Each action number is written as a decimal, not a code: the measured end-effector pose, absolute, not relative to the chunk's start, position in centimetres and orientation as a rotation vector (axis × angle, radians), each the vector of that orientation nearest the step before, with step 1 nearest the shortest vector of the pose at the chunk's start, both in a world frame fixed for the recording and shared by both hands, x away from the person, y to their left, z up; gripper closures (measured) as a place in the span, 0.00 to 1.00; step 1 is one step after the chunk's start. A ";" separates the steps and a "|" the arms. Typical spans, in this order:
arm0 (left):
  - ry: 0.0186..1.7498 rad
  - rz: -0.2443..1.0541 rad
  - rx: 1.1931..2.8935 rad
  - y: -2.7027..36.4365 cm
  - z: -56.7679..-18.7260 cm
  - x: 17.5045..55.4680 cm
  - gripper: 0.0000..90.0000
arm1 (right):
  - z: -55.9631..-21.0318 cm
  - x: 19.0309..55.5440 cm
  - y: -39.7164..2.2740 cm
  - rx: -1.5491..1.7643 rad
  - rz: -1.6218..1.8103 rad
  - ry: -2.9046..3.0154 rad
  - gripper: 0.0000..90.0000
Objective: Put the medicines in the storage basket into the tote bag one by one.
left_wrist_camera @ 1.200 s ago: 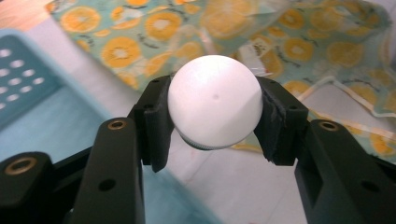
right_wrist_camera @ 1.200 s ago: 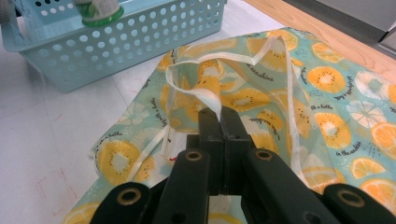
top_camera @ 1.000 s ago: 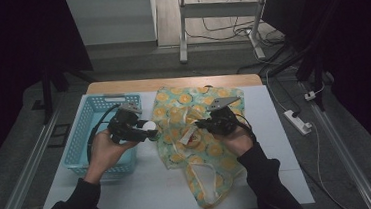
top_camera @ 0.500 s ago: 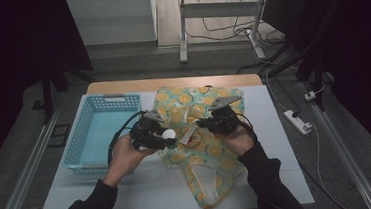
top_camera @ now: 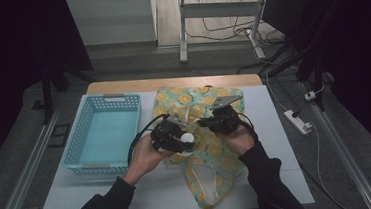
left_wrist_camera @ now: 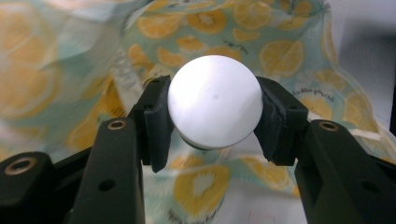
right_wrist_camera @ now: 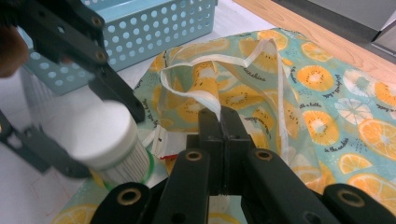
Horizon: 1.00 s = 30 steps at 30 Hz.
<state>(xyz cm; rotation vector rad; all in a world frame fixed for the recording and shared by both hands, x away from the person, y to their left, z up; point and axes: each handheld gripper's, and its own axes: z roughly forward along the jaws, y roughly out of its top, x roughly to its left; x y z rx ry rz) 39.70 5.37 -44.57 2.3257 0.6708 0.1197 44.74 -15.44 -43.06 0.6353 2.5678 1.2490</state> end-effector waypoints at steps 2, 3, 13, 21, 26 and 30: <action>0.663 0.118 2.329 4.8 -44.8 39.9 0.56 | -43.1 44.8 -15.5 0.637 1.248 2.568 1.00; 0.658 0.118 2.334 4.5 -44.9 39.9 0.56 | -43.1 44.8 -15.5 0.639 1.248 2.569 1.00; 0.628 0.128 2.342 2.3 -46.1 40.9 0.56 | -43.1 44.9 -15.5 0.643 1.245 2.568 1.00; 0.611 0.144 2.339 1.5 -47.5 41.5 0.56 | -43.1 45.0 -15.8 0.654 1.242 2.559 1.00; 0.606 0.155 2.342 0.9 -48.3 41.9 0.56 | -43.1 45.0 -15.8 0.661 1.239 2.558 1.00; 0.606 0.181 2.341 0.6 -48.8 42.2 0.56 | -43.1 45.0 -15.7 0.654 1.228 2.553 1.00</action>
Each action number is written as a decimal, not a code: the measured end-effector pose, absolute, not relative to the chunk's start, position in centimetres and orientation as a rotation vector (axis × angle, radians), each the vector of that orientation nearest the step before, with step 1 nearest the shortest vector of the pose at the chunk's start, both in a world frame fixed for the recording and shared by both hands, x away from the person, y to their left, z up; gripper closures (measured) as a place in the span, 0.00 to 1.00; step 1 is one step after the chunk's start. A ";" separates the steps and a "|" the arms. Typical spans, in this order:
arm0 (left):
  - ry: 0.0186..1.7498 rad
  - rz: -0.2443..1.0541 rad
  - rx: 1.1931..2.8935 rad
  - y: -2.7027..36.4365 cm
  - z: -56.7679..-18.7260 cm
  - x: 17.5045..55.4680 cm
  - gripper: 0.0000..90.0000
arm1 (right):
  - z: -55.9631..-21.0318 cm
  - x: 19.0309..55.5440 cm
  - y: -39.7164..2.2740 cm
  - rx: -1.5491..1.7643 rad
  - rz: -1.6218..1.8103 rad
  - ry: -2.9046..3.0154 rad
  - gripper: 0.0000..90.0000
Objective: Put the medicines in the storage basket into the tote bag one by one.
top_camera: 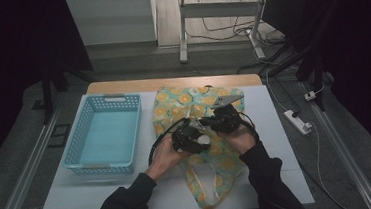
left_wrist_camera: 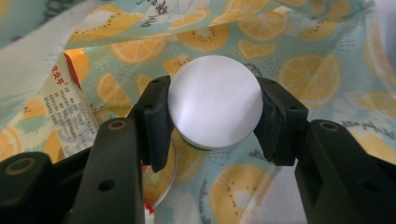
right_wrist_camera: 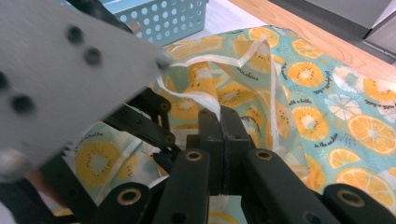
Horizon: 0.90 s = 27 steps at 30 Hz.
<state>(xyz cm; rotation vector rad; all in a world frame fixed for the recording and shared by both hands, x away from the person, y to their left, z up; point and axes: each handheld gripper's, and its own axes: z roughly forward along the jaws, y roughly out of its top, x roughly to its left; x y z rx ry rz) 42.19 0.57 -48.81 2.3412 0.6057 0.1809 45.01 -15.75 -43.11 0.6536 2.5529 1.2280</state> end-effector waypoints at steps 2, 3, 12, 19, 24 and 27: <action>0.613 0.183 2.339 0.5 -49.1 42.4 0.56 | -43.1 45.0 -15.7 0.650 1.224 2.552 1.00; 0.615 0.182 2.340 0.5 -49.2 42.5 0.56 | -43.1 45.0 -15.7 0.649 1.223 2.552 1.00; 0.618 0.188 2.329 0.3 -50.2 42.9 0.55 | -43.2 45.0 -15.7 0.653 1.220 2.555 1.00; 0.628 0.202 2.321 0.6 -49.5 42.5 0.43 | -43.2 45.1 -15.8 0.653 1.221 2.555 1.00; 0.618 0.165 2.306 1.3 -48.6 41.8 0.34 | -43.1 45.1 -15.8 0.655 1.223 2.555 1.00; 0.627 0.114 2.281 1.9 -48.2 41.6 0.28 | -43.2 45.0 -15.8 0.656 1.219 2.561 1.00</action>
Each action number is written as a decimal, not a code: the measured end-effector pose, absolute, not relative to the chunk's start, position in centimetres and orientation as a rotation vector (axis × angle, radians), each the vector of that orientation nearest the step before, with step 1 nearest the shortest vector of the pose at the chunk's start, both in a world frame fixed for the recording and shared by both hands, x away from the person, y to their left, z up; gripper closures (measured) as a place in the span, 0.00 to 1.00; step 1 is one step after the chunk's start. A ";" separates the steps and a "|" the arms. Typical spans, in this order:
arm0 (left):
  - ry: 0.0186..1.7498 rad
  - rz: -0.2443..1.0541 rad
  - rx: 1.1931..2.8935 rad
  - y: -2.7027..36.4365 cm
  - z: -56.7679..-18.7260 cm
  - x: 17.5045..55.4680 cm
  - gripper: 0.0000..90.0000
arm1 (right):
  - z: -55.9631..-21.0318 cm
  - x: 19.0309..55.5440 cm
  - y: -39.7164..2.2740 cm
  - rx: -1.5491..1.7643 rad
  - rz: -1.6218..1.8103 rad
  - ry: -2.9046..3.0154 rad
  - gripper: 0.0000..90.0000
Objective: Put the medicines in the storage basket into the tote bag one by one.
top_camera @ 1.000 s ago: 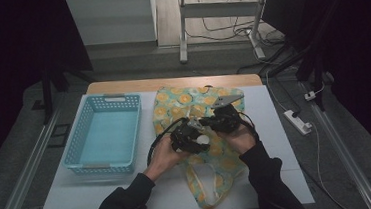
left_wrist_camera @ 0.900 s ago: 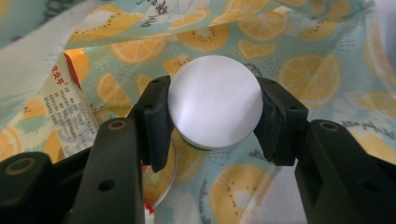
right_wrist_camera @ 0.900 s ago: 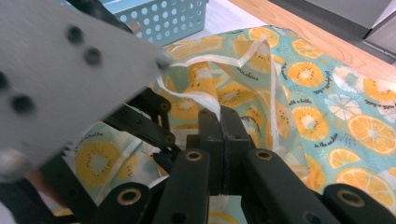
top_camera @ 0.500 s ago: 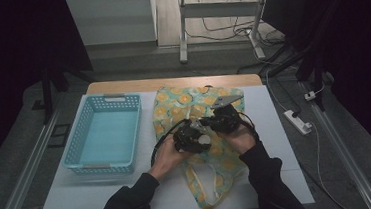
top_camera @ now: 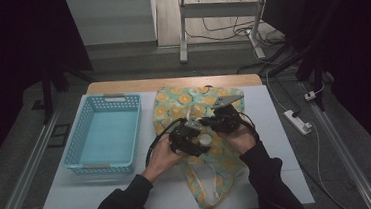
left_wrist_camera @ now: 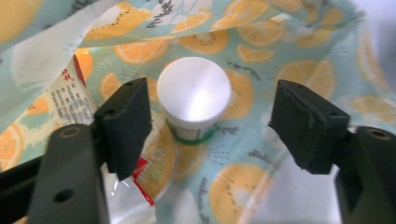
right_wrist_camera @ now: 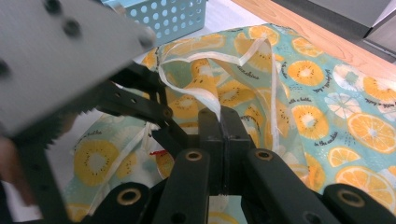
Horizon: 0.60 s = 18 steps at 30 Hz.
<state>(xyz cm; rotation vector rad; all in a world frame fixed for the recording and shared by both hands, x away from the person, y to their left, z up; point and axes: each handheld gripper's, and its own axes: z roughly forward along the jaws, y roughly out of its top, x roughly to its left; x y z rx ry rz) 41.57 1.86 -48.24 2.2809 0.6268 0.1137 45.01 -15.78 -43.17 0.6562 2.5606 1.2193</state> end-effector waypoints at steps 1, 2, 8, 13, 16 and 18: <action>0.627 0.101 2.276 2.1 -48.1 41.5 0.26 | -43.2 45.0 -15.7 0.655 1.220 2.561 1.00; 0.626 0.097 2.277 2.3 -48.0 41.4 0.25 | -43.2 45.0 -15.7 0.652 1.220 2.561 1.00; 0.656 0.070 2.260 3.4 -47.8 40.7 0.20 | -43.2 45.0 -15.7 0.649 1.219 2.564 1.00; 0.662 0.047 2.230 4.2 -47.7 40.1 0.11 | -43.2 44.9 -15.6 0.644 1.216 2.568 1.00; 0.660 0.037 2.219 4.7 -47.6 39.7 0.06 | -43.2 44.9 -15.6 0.644 1.218 2.566 1.00; 0.659 0.021 2.203 5.1 -47.6 39.4 0.05 | -43.2 44.9 -15.6 0.643 1.217 2.569 1.00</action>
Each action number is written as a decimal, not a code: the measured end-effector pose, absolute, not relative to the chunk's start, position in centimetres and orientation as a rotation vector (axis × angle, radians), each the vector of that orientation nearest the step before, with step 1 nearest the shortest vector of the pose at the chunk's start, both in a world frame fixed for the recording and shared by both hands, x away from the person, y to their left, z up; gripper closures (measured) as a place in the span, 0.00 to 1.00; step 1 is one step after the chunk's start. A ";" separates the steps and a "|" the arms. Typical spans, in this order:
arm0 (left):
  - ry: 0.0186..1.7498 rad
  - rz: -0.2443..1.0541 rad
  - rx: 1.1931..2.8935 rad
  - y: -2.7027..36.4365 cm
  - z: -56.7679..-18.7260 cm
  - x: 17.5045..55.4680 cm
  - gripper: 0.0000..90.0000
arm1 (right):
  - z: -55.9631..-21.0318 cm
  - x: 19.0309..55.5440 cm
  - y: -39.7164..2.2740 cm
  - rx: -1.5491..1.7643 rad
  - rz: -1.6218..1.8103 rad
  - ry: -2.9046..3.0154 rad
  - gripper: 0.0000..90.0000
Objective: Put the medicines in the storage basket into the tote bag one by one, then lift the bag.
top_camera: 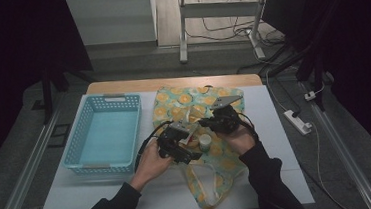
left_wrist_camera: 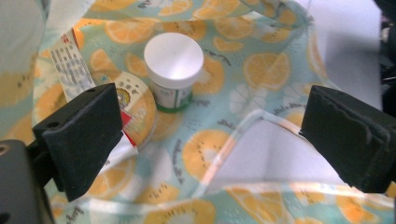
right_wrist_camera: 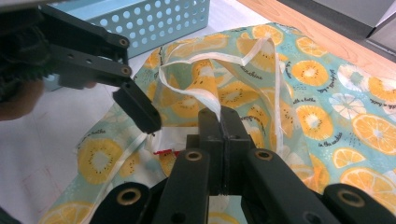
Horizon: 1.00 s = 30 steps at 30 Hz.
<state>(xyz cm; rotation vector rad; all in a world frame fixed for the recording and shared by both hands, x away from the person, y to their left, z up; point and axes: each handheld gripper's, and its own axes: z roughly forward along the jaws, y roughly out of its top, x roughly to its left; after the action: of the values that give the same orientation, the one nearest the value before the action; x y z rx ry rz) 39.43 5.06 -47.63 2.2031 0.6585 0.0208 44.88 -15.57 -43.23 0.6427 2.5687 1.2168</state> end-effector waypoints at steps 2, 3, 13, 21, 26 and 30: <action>0.662 0.015 2.195 5.4 -47.7 39.2 0.05 | -43.2 44.9 -15.5 0.640 1.214 2.571 1.00; 0.661 0.018 2.194 5.6 -47.7 39.1 0.04 | -43.2 44.8 -15.5 0.640 1.213 2.571 1.00; 0.666 0.053 2.227 6.7 -48.7 38.0 0.01 | -43.2 44.8 -15.5 0.640 1.211 2.574 1.00; 0.709 0.023 2.245 6.4 -49.3 37.7 0.00 | -43.2 44.6 -15.5 0.636 1.212 2.575 1.00; 0.703 0.045 2.270 5.6 -49.7 37.5 0.00 | -43.1 44.7 -15.4 0.636 1.213 2.574 1.00; 0.694 0.050 2.297 4.9 -50.4 37.5 0.00 | -43.1 44.6 -15.4 0.631 1.212 2.576 1.00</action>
<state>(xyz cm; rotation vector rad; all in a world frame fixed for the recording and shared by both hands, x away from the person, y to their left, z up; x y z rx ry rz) 37.55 4.88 -50.40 2.2971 0.6944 0.0502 44.58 -15.39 -43.13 0.6307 2.5759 1.2118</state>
